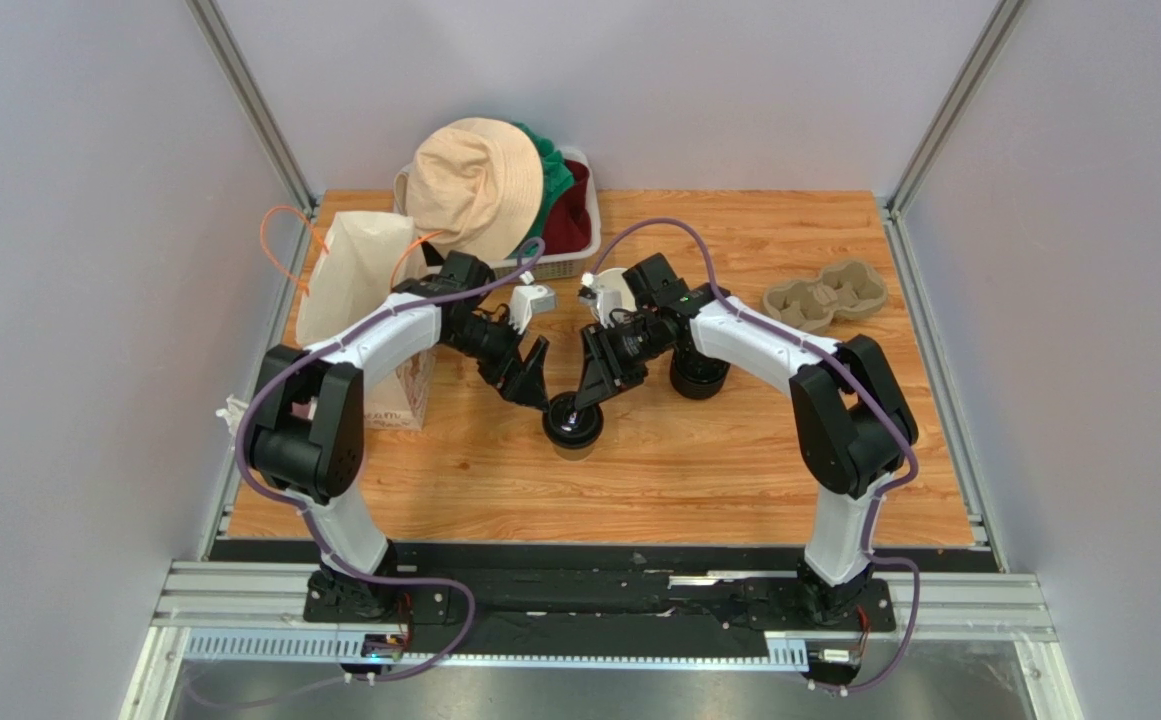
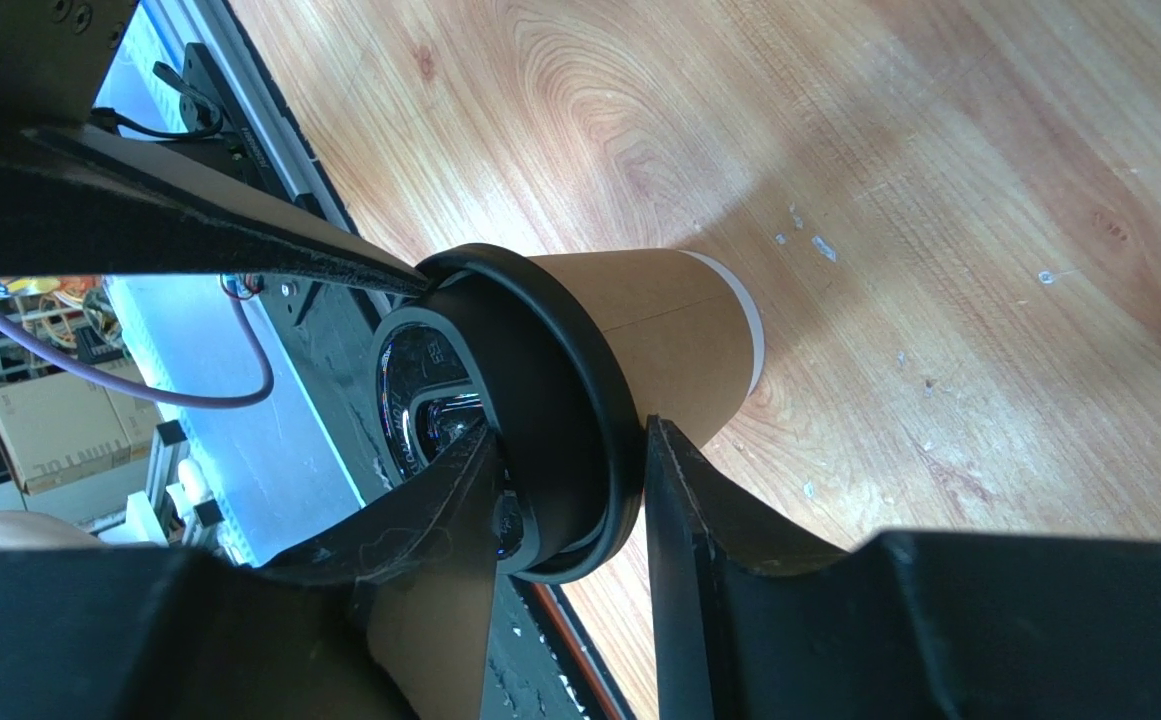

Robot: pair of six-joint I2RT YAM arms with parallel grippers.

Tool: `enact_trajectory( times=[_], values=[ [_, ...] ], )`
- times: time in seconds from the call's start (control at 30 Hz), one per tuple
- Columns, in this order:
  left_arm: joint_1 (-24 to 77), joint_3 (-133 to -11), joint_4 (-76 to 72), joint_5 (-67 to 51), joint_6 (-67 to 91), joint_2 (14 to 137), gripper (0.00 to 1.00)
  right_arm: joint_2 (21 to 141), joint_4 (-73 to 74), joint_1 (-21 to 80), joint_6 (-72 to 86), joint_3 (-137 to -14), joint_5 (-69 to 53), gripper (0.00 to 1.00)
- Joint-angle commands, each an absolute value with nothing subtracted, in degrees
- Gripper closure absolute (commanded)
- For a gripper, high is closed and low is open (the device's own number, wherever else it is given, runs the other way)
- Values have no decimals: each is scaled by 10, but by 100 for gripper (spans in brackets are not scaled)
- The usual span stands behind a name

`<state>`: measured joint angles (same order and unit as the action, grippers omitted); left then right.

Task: Pack the takeout coffee

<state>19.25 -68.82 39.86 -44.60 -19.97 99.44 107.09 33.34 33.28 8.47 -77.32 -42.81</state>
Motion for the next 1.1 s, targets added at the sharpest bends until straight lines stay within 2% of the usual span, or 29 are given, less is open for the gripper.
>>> enact_trajectory(
  times=[0.0, 0.33, 0.57, 0.83, 1.07],
  values=[
    [194, -693, 394, -463, -210, 1013, 7, 1080, 328, 335, 75, -779, -402, 65],
    [196, -671, 399, -412, -221, 1027, 27, 1071, 336, 374, 55, -769, -322, 64],
    [201, -654, 390, -394, -226, 1007, 27, 1064, 334, 379, 44, -756, -295, 64],
    [193, -720, 437, -489, -243, 934, 24, 1061, 335, 379, 38, -750, -282, 64],
    [193, -682, 458, -529, -271, 935, 24, 1066, 337, 379, 27, -755, -295, 64]
  ],
)
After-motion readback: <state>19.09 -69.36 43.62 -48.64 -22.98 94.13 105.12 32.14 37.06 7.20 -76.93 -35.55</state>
